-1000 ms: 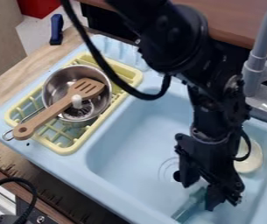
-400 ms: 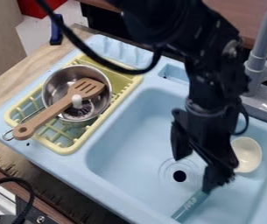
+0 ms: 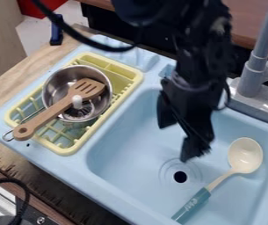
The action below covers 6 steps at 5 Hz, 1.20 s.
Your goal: Move the spoon in the right side of the sink
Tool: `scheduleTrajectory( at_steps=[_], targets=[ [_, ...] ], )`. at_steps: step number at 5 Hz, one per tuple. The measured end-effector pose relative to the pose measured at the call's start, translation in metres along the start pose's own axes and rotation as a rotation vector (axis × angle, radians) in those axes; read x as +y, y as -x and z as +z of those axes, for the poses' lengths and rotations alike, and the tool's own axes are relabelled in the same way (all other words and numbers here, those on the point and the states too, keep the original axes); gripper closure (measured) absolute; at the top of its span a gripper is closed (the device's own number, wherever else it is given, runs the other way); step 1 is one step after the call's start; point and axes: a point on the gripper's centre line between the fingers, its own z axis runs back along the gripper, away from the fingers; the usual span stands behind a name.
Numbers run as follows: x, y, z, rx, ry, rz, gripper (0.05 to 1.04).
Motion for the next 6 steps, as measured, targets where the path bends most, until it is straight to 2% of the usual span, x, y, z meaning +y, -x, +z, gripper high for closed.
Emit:
scheduleTrajectory(
  at_steps=[1,2,3,4,5,6],
  targets=[
    [0.014,0.006,-0.001,0.009,0.002,-0.188,0.082],
    [0.018,0.012,0.000,0.020,0.030,-0.429,0.082],
    [0.022,0.020,0.012,-0.062,0.016,-0.647,0.082],
    [0.032,0.024,0.013,-0.064,0.005,-0.638,0.082],
    [0.053,0.020,0.014,-0.050,-0.047,-0.609,0.082],
    [0.072,0.007,0.008,-0.012,-0.050,-0.562,0.082]
  ],
)
